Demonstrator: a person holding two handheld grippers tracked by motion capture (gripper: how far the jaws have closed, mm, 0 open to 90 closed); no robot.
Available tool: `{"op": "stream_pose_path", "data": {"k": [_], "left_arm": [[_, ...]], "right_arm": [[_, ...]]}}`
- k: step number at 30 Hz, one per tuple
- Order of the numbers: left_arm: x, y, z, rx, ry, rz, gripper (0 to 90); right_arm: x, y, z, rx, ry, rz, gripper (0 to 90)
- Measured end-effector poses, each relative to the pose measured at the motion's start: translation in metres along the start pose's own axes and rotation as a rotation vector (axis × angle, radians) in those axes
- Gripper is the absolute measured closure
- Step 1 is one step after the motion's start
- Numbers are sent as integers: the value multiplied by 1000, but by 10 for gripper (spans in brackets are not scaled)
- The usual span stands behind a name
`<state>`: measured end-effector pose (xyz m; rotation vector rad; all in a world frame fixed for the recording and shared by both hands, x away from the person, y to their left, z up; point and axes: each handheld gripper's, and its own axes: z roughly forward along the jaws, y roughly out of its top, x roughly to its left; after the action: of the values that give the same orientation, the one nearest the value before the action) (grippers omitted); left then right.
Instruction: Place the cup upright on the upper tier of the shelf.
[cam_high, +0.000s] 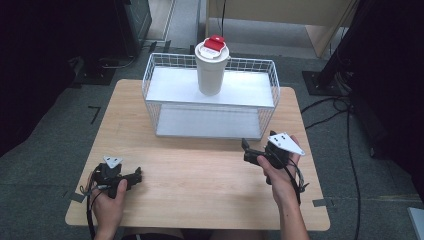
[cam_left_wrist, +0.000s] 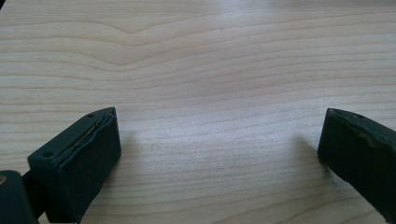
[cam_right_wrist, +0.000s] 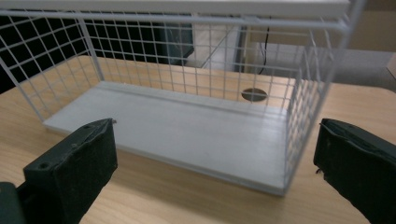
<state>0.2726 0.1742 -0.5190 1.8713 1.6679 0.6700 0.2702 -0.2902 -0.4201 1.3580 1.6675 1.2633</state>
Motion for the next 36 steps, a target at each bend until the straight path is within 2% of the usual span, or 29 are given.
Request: {"op": "stream_pose_path", "data": {"k": [6, 15, 23, 28, 36], "left_arm": [[0, 0, 0, 0, 0, 0, 0], [0, 0, 0, -2, 0, -1, 0], [0, 0, 0, -2, 0, -2, 0], [0, 0, 0, -1, 0, -1, 0], [0, 0, 0, -1, 0, -1, 0]], "right_arm": [[-18, -24, -13, 29, -48, 20, 0], [-43, -55, -29, 63, -93, 71, 0], [-61, -78, -40, 103, -150, 78, 0], [-73, -93, -48, 133, -182, 100, 0], [-89, -108, -60, 189, -242, 86, 0]]}}
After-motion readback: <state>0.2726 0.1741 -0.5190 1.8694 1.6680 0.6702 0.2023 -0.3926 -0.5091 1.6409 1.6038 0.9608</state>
